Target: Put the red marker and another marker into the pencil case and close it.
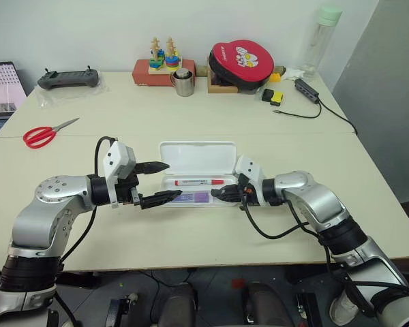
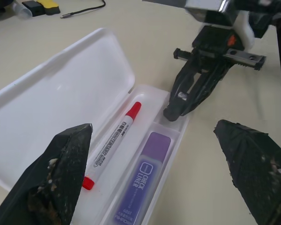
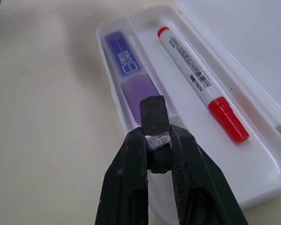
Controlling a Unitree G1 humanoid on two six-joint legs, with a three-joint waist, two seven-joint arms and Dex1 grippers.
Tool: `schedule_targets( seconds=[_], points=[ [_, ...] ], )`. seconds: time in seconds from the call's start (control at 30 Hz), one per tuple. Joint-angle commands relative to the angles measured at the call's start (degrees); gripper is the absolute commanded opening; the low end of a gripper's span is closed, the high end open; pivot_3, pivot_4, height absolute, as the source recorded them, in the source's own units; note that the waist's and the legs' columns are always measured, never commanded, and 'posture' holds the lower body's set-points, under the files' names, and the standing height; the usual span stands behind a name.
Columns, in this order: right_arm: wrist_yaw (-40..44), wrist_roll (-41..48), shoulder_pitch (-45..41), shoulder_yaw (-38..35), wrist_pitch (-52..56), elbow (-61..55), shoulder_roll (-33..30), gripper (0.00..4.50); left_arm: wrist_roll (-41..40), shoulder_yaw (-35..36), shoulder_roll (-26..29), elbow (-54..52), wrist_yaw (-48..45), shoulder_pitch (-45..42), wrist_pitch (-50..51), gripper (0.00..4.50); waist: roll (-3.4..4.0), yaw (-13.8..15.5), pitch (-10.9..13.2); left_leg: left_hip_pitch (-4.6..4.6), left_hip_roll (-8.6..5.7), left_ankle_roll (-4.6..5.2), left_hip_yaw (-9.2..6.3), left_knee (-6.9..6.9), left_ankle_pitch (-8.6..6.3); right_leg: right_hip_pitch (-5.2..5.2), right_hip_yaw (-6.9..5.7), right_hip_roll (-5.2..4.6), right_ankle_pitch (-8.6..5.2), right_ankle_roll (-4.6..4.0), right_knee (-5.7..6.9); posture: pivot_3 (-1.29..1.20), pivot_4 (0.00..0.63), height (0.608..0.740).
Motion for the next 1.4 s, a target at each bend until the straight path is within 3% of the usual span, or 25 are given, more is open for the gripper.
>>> schedule_targets(
  seconds=[0.03, 0.3, 0.43, 0.53, 0.63, 0.8, 1.0, 1.17, 1.4],
  points=[
    [1.3, -1.3, -0.8, -0.5, -1.5, 0.3, -0.2, 0.67, -1.4, 1.4, -0.1, -2.7, 1.2, 0.4, 0.3, 4.50, 0.00, -0.1, 0.0, 0.00, 0.01, 0.00, 0.00, -0.01, 0.00, 0.00, 0.00, 0.01, -0.03, 0.00, 0.00, 0.00, 0.150, 0.740],
    [2.6, 0.3, -1.5, -3.7, -1.0, -0.8, 0.5, 2.69, -1.7, 1.1, -0.9, -3.0, 2.8, 0.0, 0.6, 4.50, 0.00, -0.1, 0.0, 0.01, 0.03, 0.00, 0.00, -0.02, 0.00, -0.02, -0.01, 0.04, -0.03, 0.04, 0.01, 0.00, 0.150, 0.740],
    [1.9, 5.4, -4.8, -9.7, 0.3, -1.8, 3.6, 3.71, -3.3, 4.0, -2.7, -2.4, 7.1, -1.2, 1.8, 4.50, 0.00, -0.1, 0.0, 0.01, 0.03, 0.00, -0.01, 0.00, 0.00, -0.01, -0.01, 0.04, -0.01, 0.07, 0.03, 0.00, 0.150, 0.740],
    [-0.8, 7.0, -10.4, -13.8, 1.1, 1.3, 6.0, 3.31, -5.3, 6.9, -4.6, -2.2, 10.7, -1.5, 2.9, 4.50, 0.00, -0.3, 0.0, 0.00, 0.03, 0.00, -0.01, 0.00, 0.00, -0.09, 0.03, 0.04, 0.03, 0.14, 0.08, 0.00, 0.150, 0.740],
    [-6.3, 5.2, -16.3, -16.4, 0.7, 9.0, 8.6, 2.53, -6.7, 8.4, -5.8, -3.0, 13.0, -1.4, 3.7, 4.50, -0.01, -0.3, 0.0, 0.03, 0.06, 0.00, -0.03, -0.01, 0.00, -0.08, 0.03, 0.10, 0.04, 0.14, 0.12, 0.00, 0.150, 0.740],
    [-17.3, -2.4, -29.0, -17.7, -7.9, 32.4, 12.4, 1.33, -8.7, 12.3, -7.4, -4.2, 18.4, -1.2, 4.3, 4.50, -0.03, -0.2, 0.0, 0.02, 0.07, 0.00, 0.01, -0.01, 0.01, -0.09, 0.06, 0.13, 0.18, -0.16, 0.11, 0.00, 0.150, 0.740],
    [-22.6, -7.9, -35.1, -17.7, -16.5, 51.6, 15.0, 0.02, -11.4, 14.4, -8.3, -7.7, 21.5, 0.9, 5.4, 4.50, -0.04, -0.2, 0.0, -0.08, 0.06, -0.01, 0.13, -0.04, 0.00, -0.17, 0.13, 0.12, 0.18, -0.23, 0.03, 0.00, 0.150, 0.740],
    [-13.7, -9.4, -35.6, -15.9, -16.6, 54.2, 16.0, 0.02, -12.2, 15.6, -7.9, -10.2, 22.9, 4.0, 5.7, 4.50, -0.03, -0.4, 0.0, -0.07, 0.08, 0.00, 0.19, -0.07, 0.00, -0.20, 0.17, 0.13, 0.16, -0.26, 0.05, 0.00, 0.150, 0.740],
    [2.8, -8.6, -29.9, -11.5, -14.8, 39.6, 14.9, 0.02, -15.3, 17.8, -5.5, -12.0, 20.6, 6.9, 6.3, 4.50, -0.03, -1.1, 0.0, -0.03, 0.17, 0.00, 0.12, -0.05, 0.00, -0.22, 0.14, 0.24, 0.16, -0.25, 0.14, 0.00, 0.150, 0.740]
  ],
)
